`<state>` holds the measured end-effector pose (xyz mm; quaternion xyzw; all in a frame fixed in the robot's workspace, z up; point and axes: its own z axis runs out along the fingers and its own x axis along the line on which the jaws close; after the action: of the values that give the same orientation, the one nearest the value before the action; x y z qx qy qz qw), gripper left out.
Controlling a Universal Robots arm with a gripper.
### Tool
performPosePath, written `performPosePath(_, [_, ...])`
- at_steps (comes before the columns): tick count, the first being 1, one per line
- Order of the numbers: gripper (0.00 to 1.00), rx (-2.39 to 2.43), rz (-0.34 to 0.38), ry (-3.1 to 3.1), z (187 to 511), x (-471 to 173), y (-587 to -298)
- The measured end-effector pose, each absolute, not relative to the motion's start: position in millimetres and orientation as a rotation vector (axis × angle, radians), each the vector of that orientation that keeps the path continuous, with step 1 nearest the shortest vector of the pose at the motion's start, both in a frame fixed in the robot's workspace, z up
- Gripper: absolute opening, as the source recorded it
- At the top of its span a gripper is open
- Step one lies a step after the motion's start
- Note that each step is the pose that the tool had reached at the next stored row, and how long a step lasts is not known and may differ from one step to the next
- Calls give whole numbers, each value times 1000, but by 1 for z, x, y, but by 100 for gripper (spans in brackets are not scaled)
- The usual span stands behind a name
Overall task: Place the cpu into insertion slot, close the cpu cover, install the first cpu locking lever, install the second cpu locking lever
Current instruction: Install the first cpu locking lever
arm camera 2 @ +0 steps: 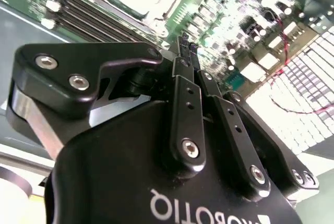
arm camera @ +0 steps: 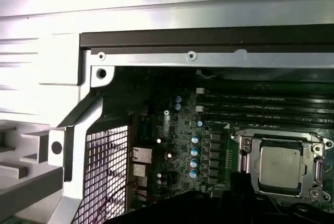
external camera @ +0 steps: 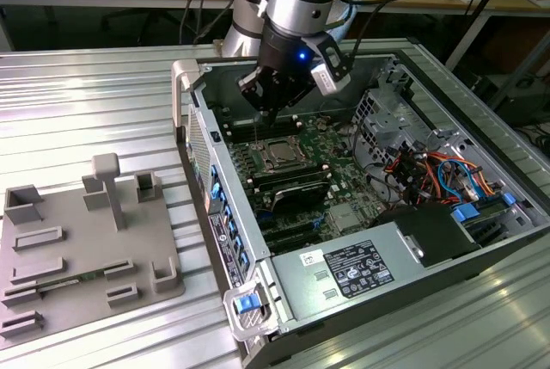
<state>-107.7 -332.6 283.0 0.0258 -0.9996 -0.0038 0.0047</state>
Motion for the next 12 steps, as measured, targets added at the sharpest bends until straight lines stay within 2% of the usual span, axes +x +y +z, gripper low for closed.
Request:
performPosePath(6, [11, 108, -12, -3131, 279, -120, -330])
performPosePath(12, [11, 122, -12, -3132, 269, -120, -312])
